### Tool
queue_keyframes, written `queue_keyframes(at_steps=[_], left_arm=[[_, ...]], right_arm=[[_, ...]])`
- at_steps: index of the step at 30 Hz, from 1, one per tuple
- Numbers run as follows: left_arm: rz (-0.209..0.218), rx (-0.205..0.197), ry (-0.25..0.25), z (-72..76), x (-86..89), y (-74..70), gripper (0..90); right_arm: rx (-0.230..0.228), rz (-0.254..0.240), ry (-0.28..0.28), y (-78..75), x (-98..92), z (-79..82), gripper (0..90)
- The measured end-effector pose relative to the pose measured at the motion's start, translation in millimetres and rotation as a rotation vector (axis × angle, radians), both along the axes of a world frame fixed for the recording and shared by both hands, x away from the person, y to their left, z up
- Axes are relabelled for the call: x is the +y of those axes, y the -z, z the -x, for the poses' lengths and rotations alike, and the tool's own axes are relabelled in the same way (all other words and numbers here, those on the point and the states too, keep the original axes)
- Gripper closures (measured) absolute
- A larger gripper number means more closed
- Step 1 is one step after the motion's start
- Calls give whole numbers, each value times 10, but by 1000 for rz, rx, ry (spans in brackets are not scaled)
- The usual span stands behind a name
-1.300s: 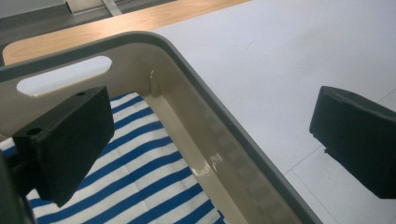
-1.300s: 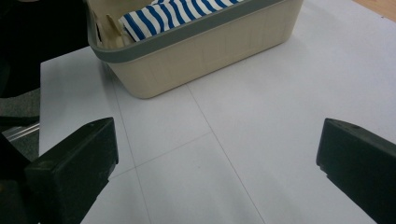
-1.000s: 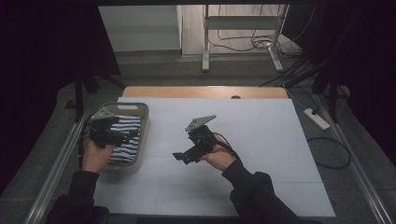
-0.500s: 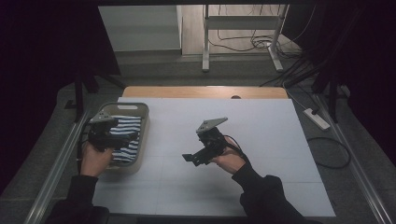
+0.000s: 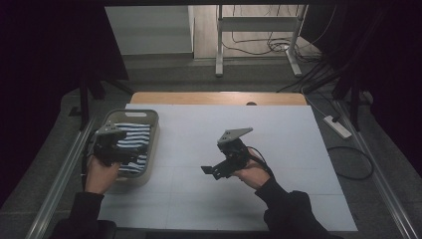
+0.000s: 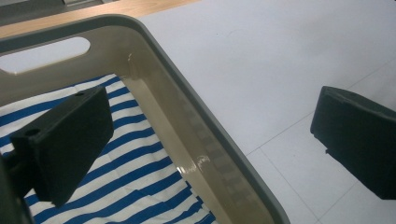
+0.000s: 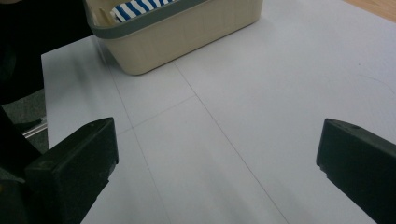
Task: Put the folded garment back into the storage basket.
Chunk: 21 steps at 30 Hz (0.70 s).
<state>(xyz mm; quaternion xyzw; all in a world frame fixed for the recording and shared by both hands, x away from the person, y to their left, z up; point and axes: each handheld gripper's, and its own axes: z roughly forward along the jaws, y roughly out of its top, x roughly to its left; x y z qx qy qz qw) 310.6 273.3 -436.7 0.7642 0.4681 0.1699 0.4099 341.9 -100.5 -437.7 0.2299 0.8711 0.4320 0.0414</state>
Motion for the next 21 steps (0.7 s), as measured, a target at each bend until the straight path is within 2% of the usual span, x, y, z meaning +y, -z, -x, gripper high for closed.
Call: queue_keyframes(at_steps=[7, 21], left_arm=[[3, 16, -3, 56, 19, -1, 0], [9, 31, -1, 161, 31, 26, 0]], right_arm=[[-6, 2, 9, 7, -109, 41, 0], [18, -7, 39, 30, -324, 94, 0]])
